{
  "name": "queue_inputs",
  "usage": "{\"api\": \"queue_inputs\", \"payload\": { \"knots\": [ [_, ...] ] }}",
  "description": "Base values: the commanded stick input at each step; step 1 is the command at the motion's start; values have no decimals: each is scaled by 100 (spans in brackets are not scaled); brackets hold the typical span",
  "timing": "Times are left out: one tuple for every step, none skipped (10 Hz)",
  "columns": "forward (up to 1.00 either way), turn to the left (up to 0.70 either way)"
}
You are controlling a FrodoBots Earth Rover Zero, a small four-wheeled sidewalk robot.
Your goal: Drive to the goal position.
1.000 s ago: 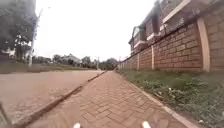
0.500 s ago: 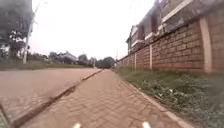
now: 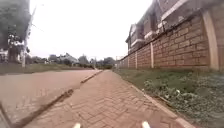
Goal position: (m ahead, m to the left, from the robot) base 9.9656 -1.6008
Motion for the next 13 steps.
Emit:
{"api": "queue_inputs", "payload": {
  "knots": [
    [50, 1],
    [50, 13],
    [50, 9],
    [50, 5],
    [50, 8],
    [50, 3],
    [50, 12],
    [50, 21],
    [50, 15],
    [50, 5],
    [50, 0],
    [50, 0],
    [50, 0]
  ]
}}
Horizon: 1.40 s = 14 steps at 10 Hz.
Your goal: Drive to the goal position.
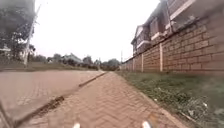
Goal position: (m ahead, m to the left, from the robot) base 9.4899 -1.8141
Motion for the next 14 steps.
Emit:
{"api": "queue_inputs", "payload": {
  "knots": [
    [50, 6],
    [50, 9],
    [50, 0],
    [50, 0],
    [50, 0],
    [50, 0],
    [50, 0],
    [50, 4],
    [50, 2],
    [50, 14],
    [50, 7],
    [50, 0],
    [50, 1],
    [50, 7]
  ]
}}
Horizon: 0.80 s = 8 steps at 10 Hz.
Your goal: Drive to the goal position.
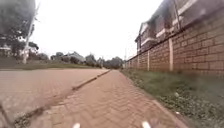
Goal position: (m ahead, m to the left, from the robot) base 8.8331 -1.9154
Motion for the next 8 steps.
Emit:
{"api": "queue_inputs", "payload": {
  "knots": [
    [50, 0],
    [50, 0],
    [50, 0],
    [50, 0],
    [50, 4],
    [50, 2],
    [50, 4],
    [50, 9]
  ]
}}
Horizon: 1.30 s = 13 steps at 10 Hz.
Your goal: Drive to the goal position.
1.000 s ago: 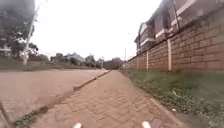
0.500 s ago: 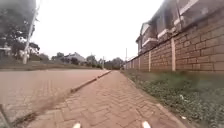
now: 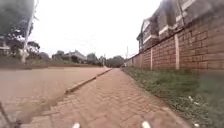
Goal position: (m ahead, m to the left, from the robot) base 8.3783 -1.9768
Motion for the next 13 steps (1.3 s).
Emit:
{"api": "queue_inputs", "payload": {
  "knots": [
    [50, -13],
    [50, -37],
    [50, -47],
    [50, -18],
    [50, 0],
    [50, 0],
    [50, 0],
    [50, 0],
    [50, 0],
    [50, 0],
    [50, 0],
    [50, 0],
    [50, 0]
  ]
}}
